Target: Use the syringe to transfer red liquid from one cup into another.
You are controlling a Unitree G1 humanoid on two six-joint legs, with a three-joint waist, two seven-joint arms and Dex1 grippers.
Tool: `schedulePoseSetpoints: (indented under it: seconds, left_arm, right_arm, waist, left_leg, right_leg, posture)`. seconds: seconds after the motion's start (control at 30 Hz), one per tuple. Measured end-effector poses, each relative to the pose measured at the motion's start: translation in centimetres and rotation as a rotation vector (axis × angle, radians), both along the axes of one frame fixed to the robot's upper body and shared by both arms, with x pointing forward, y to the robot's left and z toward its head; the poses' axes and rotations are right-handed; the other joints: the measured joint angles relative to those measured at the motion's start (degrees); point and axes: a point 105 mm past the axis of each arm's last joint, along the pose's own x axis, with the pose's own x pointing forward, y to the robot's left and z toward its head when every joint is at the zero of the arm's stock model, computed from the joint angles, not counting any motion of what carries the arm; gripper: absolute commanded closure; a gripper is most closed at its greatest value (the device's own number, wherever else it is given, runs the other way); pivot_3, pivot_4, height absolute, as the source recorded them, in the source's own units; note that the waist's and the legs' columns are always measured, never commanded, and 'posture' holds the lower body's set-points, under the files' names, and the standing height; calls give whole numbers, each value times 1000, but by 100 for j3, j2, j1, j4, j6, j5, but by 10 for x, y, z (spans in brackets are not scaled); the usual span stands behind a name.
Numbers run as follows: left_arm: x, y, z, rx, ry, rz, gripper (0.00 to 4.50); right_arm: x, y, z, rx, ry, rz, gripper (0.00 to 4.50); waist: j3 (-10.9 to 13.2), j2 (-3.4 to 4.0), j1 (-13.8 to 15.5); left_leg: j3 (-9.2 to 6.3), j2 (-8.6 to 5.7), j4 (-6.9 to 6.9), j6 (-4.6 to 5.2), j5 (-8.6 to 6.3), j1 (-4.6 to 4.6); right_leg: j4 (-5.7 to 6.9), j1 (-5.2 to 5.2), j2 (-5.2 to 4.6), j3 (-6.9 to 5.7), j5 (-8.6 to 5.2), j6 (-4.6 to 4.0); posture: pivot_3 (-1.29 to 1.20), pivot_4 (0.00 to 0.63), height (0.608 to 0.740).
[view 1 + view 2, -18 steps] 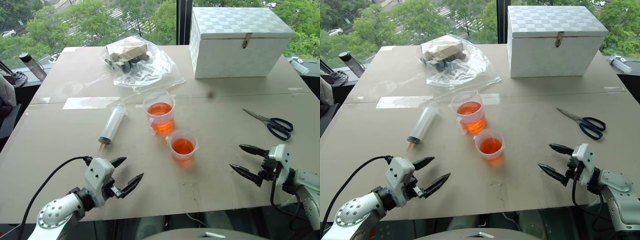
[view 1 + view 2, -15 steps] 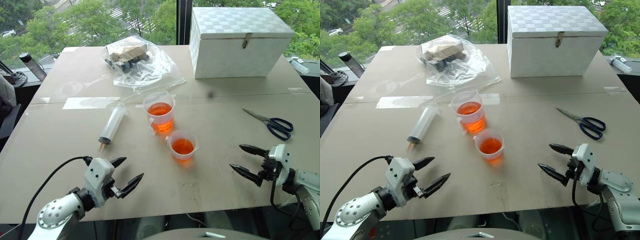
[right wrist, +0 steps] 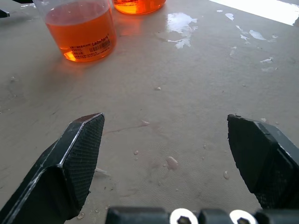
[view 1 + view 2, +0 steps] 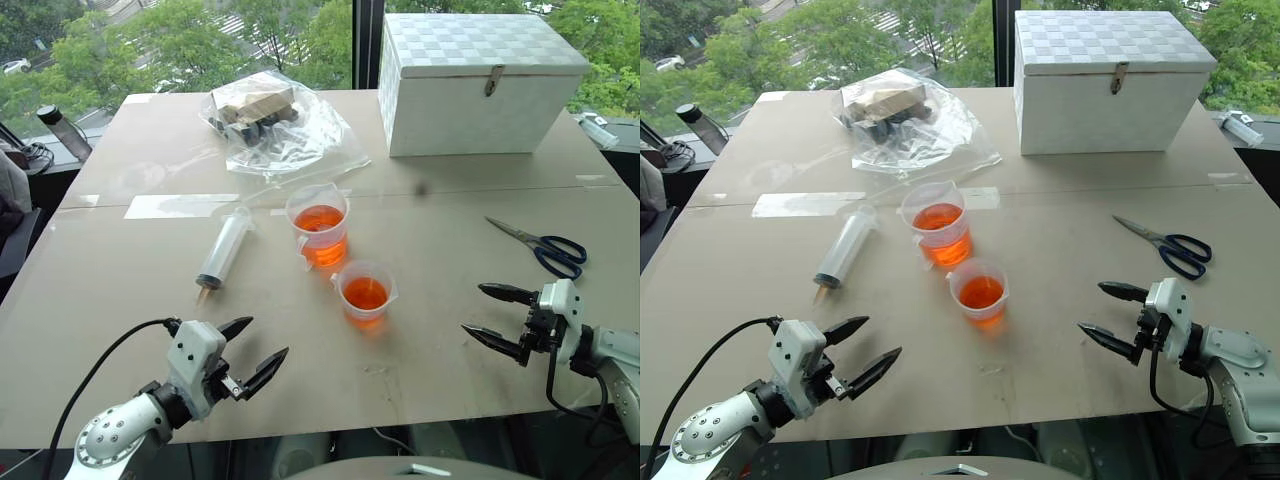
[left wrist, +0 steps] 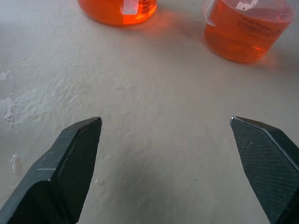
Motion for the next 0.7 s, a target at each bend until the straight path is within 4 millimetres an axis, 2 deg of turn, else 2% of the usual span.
schedulePoseSetpoints:
  seconds: [0.27,0.4,0.47,0.53,0.7]
  left_arm:
    - [1,4,2,-1,-6,16,0]
    - [12,7,14,-6,-27,42,0]
    - [22,13,27,1,-42,61,0]
    - [35,24,44,36,-26,72,0]
    - [51,42,80,140,20,70,0]
  right_arm:
    - [1,1,0,-5,-1,2,38]
    - [5,4,8,22,4,17,38]
    - [7,10,20,50,3,47,38]
    - [9,19,42,76,-10,109,38]
    - [9,35,79,71,-61,227,38]
  waist:
    - [0,0,-1]
    - [0,0,-1]
    - [0,1,0]
    - [1,2,-2]
    - [3,-3,-9]
  left_leg:
    - [0,0,0,0,0,0]
    - [-3,0,1,0,0,0]
    - [-4,0,2,0,0,0]
    - [-6,0,4,0,0,0]
    - [-9,0,4,-1,1,-4]
  right_leg:
    - [0,0,0,0,0,0]
    - [2,0,0,-2,0,0]
    - [4,0,0,-4,1,1]
    - [7,-1,1,-6,1,1]
    - [3,-1,3,-10,1,2]
  posture:
    - [0,150,740]
    - [0,150,740]
    - [0,150,740]
    - [0,150,740]
    - [0,150,740]
